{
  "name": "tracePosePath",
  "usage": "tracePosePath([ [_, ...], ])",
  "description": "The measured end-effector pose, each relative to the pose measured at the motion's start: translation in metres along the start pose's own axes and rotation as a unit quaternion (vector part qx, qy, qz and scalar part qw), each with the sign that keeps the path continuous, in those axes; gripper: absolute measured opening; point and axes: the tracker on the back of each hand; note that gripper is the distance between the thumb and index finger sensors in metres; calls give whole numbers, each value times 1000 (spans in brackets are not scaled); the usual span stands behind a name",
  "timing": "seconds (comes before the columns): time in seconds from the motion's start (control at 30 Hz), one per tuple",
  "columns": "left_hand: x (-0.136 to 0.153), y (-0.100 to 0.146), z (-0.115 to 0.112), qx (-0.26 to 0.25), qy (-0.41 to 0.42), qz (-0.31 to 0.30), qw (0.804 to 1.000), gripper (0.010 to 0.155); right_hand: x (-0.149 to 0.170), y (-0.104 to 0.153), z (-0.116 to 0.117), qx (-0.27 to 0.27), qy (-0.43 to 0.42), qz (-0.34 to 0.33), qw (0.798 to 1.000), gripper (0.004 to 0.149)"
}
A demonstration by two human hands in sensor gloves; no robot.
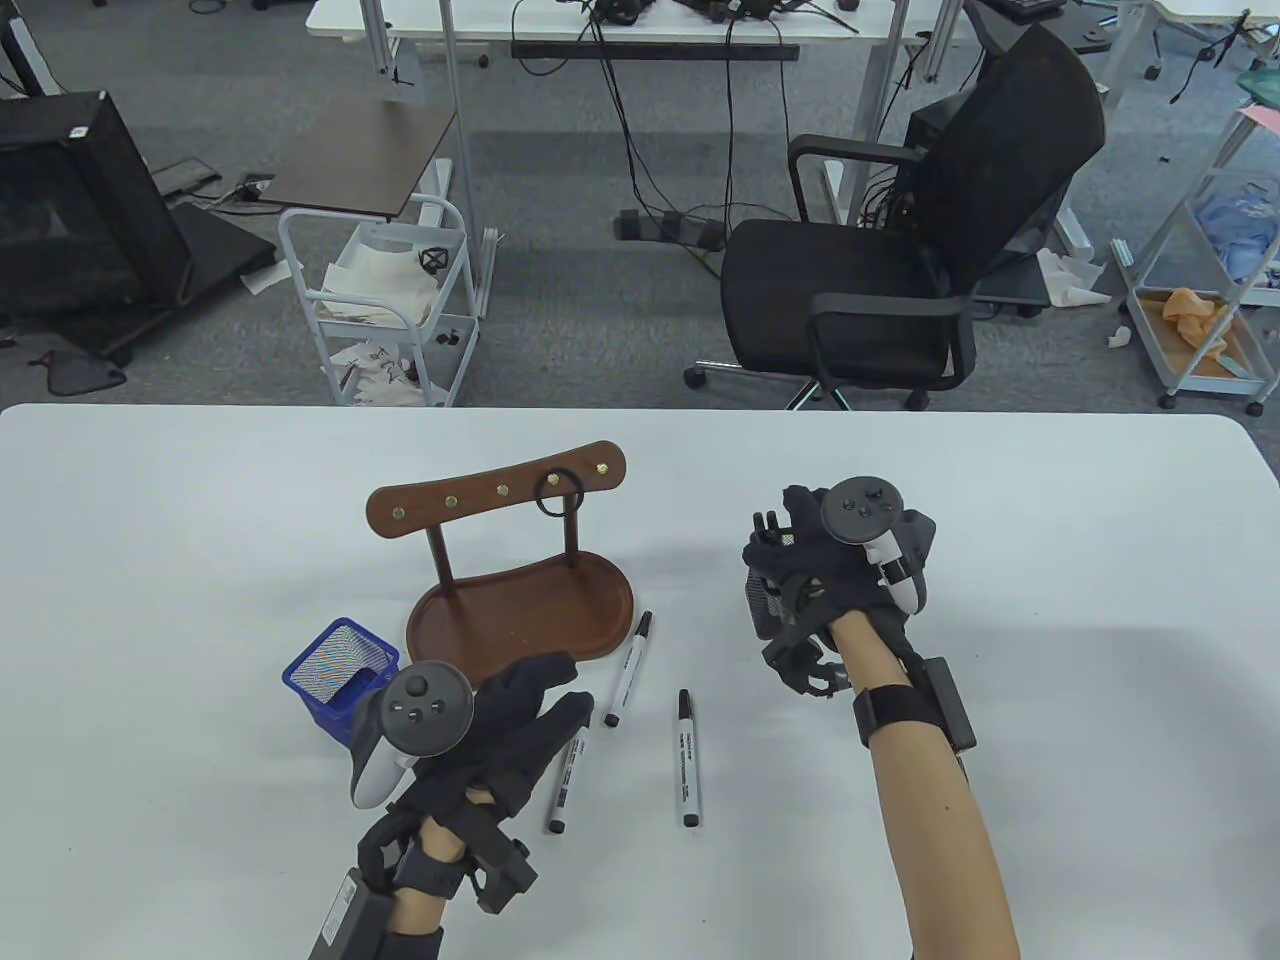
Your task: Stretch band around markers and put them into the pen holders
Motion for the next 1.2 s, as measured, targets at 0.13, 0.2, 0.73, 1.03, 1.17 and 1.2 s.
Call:
tracePosePath([
  [0.13, 0, 0, 0, -1, -4, 2, 1000, 81, -3, 8, -6, 4, 5, -13, 1000, 81],
  [0.2, 0, 0, -1, 0, -6, 2, 1000, 81, -5, 14, -8, 4, 13, -22, 1000, 83],
  [0.73, 8, -11, -14, 13, -16, 27, 999, 81, 3, 85, 0, -41, 5, -100, 994, 84],
  [1.03, 7, -31, -8, -5, -18, 59, 998, 81, 23, 112, 22, -62, -14, -124, 990, 83],
  [1.17, 8, -45, 2, -26, -26, 83, 996, 80, 32, 121, 29, -74, -41, -131, 988, 83],
  [1.2, 8, -47, 4, -33, -21, 86, 995, 80, 33, 122, 30, -75, -43, -131, 988, 82],
])
Point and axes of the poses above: the tracker on the back of each hand, its own x axis roughly to the little-finger side, its own y axis roughly from the fingertips to the wrist, z = x × y, and after that the axes turned 4 degrees about -y, right-handed
